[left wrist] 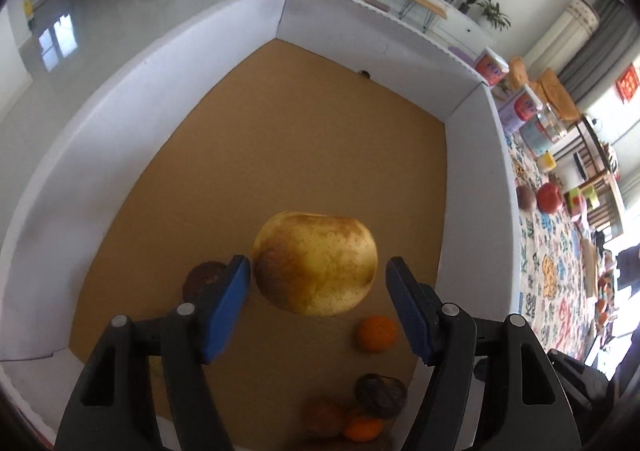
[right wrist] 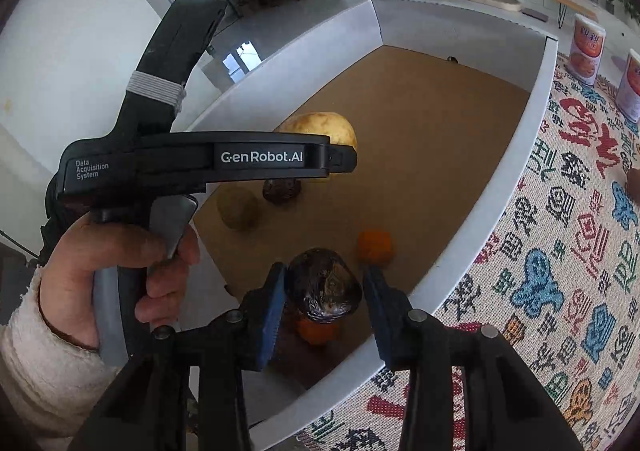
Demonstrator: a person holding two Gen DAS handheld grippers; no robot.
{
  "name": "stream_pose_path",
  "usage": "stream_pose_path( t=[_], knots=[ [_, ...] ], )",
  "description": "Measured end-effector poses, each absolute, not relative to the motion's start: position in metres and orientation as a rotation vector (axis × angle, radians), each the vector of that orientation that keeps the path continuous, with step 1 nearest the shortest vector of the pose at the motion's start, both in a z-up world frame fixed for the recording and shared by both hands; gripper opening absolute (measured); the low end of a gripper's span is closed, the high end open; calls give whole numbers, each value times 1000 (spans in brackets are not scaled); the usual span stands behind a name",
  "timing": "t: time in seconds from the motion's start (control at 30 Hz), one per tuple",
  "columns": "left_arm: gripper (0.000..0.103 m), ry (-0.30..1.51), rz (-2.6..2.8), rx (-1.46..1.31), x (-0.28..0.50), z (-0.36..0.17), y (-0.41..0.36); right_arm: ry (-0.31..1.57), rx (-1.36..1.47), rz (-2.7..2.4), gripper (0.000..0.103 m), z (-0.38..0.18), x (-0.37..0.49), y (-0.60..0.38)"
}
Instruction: Organize fruits
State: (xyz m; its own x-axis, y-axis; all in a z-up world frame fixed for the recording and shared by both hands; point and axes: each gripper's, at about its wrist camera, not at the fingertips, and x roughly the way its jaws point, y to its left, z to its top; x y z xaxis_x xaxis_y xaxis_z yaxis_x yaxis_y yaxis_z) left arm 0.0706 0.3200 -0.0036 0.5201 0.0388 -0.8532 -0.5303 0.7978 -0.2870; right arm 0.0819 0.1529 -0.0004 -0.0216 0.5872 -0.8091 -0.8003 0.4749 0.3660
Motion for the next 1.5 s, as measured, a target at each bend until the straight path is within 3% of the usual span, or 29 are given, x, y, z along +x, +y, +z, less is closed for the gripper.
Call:
stream_pose_path(
  t=[0.03, 0.07, 0.2, 0.27, 0.33, 0.53, 0.7, 0.97, 1.5],
  knots=[
    [79, 944, 370, -561, 64, 5, 321, 1156, -199, 1128, 69, 1, 86, 152],
    [82, 905, 375, -548, 58, 16, 318, 1162, -150, 1144, 74, 4, 89, 147],
    [87, 771, 337, -436, 44, 58, 280, 1031, -102, 1101, 80, 34, 97, 105],
    [91, 725, 274, -388, 39, 74, 248, 946, -111, 1020, 96, 42, 106, 70],
    [92, 694, 174, -341, 38, 84, 203, 894, -101, 899, 103, 34, 123, 26],
    [95, 786, -195, -215, 69, 51, 53, 986, -175, 330, 103, -68, 187, -124],
    [94, 816, -140, -112, 128, -12, -14, 913, -110, 109, 103, -69, 196, -211],
    [94, 913, -15, -68, 187, -78, -26, 920, -62, 49, 103, -88, 202, -243],
    [100, 928, 15, 2, 193, -84, -38, 960, -35, 70, 103, -95, 192, -244]
  ],
)
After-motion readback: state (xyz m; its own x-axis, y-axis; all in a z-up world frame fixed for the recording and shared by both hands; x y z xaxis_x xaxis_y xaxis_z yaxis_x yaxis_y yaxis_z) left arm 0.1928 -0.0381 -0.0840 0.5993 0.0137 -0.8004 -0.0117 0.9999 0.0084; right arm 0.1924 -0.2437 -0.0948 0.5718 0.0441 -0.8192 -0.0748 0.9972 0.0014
